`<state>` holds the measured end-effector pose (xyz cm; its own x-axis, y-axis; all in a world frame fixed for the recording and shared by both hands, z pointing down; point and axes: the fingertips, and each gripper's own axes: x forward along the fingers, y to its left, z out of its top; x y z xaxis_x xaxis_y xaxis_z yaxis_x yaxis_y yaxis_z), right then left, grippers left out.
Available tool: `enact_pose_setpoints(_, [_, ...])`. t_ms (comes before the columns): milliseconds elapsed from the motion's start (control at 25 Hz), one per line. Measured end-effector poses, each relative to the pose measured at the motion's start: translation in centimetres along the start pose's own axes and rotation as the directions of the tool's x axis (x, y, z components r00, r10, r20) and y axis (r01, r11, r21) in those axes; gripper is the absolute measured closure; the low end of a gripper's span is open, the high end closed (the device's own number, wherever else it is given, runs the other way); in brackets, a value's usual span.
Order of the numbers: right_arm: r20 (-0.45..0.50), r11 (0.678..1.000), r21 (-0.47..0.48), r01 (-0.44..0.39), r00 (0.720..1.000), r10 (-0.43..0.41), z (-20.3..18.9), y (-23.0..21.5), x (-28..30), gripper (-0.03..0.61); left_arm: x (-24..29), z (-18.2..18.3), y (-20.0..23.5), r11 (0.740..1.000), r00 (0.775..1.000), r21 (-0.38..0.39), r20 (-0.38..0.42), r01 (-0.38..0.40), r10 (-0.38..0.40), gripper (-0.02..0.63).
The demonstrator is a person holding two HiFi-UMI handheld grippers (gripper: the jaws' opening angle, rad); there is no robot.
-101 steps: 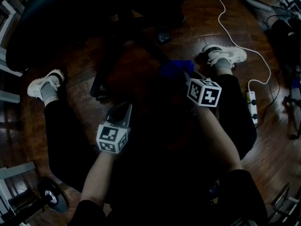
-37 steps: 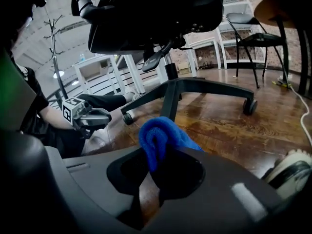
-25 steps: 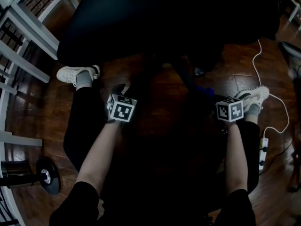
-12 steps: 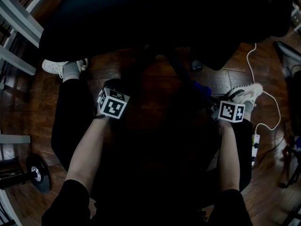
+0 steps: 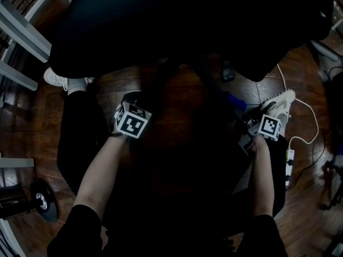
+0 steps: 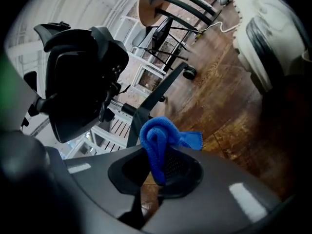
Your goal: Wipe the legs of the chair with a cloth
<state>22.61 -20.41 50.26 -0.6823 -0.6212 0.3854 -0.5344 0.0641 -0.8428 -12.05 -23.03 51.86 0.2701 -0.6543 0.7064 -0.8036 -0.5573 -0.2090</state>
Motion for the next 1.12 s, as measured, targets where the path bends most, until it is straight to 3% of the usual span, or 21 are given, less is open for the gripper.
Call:
enact_pose_setpoints(240, [0.023,0.999,-0.027,0.046,0.999,-0.046,-1.7,0.4,-0.4,0.525,1.3,1.0,1.8,1.000,1.000,0.001,0.024,-0.002,0.002,0.466])
enact_pose_setpoints(400, [-0.042,0.998,-0.049,0.045,0.998,-0.047,-4.3,2.1,0.7,0.525,2.6,0.8,4.3,0.996,1.000,0.086,0.016,-0.017,0.016,0.448])
enact_pose_setpoints(480, [-0.088,0.997,-0.070,0.016,0.996,-0.022,-6.0,3.3,1.3,0.523,2.1,1.0,5.2,0.989,0.997,0.125,0.036,-0.073,0.069,0.436])
enact_pose_setpoints(600, [-0.154,0.990,-0.115,-0.085,0.986,0.066,-8.4,5.7,2.5,0.523,-0.7,3.4,5.1,0.977,0.980,0.143,0.146,-0.159,0.138,0.430])
enact_pose_setpoints(680, [-0.204,0.981,-0.151,-0.121,0.975,0.089,-9.9,6.9,3.5,0.522,-2.2,4.5,3.2,0.984,0.976,0.128,0.198,-0.121,0.094,0.428])
enact_pose_setpoints(840, [-0.274,0.971,-0.181,-0.155,0.956,0.101,-13.5,8.7,5.5,0.518,-3.3,4.1,-1.8,0.997,0.972,0.033,0.222,0.076,-0.082,0.422])
enact_pose_setpoints(1000, [-0.294,0.960,-0.159,-0.229,0.939,0.175,-17.3,11.2,8.1,0.518,-4.4,1.8,-4.7,0.966,0.952,-0.116,0.228,0.233,-0.202,0.416])
enact_pose_setpoints(1120, [-0.304,0.947,-0.194,-0.255,0.934,0.190,-19.5,12.9,10.4,0.518,-5.8,0.7,-5.2,0.958,0.946,-0.150,0.253,0.246,-0.203,0.416])
